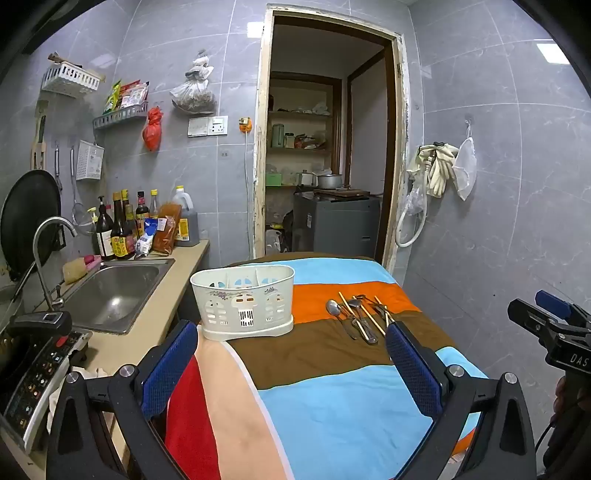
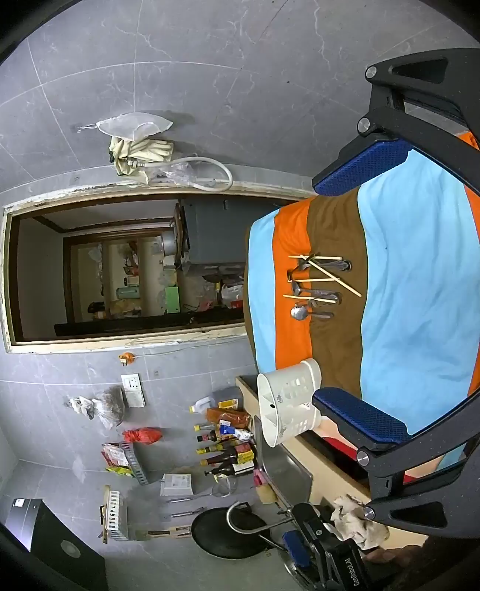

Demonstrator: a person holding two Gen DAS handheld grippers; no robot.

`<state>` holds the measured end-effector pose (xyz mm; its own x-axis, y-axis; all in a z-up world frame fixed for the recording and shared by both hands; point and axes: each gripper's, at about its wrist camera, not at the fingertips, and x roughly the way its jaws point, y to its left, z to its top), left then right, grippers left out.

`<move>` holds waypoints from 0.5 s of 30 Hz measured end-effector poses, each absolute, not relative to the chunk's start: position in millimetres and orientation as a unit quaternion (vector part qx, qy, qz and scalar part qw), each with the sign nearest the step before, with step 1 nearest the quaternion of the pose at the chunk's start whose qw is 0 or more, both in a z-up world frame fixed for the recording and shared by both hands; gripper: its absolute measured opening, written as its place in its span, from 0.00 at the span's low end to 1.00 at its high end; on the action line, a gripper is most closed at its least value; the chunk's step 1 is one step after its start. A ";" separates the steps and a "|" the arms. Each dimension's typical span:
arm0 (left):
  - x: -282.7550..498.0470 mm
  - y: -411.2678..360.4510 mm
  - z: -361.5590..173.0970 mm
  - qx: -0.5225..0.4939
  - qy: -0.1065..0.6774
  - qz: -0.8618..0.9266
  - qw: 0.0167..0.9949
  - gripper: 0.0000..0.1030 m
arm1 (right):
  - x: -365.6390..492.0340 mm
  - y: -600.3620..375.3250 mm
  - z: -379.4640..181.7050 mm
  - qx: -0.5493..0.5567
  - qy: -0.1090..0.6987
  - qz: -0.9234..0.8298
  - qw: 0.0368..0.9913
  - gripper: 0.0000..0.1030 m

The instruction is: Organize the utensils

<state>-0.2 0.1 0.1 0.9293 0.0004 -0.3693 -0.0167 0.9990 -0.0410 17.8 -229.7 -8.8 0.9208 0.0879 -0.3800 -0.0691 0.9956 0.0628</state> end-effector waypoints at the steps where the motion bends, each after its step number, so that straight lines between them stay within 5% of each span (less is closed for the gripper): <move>1: 0.3 -0.1 0.0 -0.020 0.193 0.005 0.981 0.99 | 17.7 -229.6 -8.9 0.025 0.195 0.040 0.980 0.99; 15: -0.2 3.0 -1.9 -0.025 0.193 0.006 0.981 0.99 | 19.0 -227.3 -10.3 0.023 0.193 0.041 0.980 0.99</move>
